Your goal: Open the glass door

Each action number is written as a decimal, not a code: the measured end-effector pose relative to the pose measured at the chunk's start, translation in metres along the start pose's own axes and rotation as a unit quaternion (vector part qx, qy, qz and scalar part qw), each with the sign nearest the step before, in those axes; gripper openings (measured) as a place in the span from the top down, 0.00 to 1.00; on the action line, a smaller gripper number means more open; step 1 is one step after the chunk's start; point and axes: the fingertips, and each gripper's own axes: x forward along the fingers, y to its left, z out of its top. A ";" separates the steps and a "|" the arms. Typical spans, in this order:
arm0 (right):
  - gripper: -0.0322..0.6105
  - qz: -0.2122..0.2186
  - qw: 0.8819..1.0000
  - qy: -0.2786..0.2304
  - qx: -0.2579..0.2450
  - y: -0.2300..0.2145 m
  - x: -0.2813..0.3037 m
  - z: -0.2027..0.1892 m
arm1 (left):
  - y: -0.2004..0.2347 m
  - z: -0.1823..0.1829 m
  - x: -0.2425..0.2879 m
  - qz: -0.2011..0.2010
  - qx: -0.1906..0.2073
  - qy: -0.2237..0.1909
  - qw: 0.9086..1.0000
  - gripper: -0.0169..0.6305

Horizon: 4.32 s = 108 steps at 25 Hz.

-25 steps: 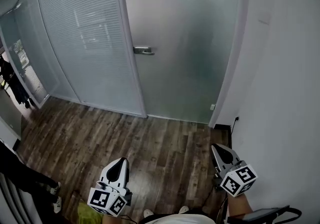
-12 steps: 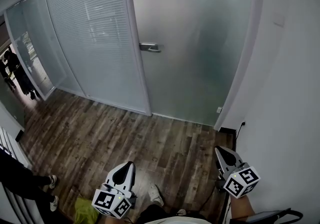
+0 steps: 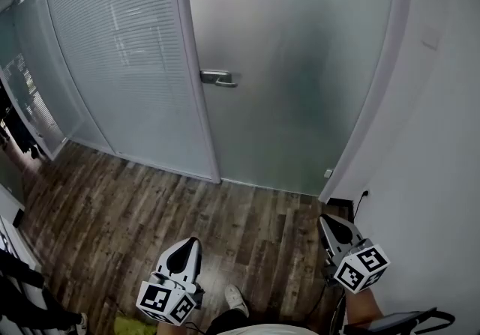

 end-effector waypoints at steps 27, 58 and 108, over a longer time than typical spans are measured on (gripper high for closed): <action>0.95 -0.003 1.000 0.010 -0.014 -0.004 0.233 0.019 | 0.185 0.033 0.147 -0.019 -0.003 0.004 1.000 0.97; 0.95 0.081 0.995 0.040 -0.044 -0.176 0.507 0.094 | 0.258 0.097 0.458 -0.010 -0.008 0.009 1.000 0.97; 0.77 0.128 0.920 0.286 -0.234 -0.167 0.689 -0.030 | 0.381 0.054 0.538 -0.036 -0.023 0.072 0.997 0.97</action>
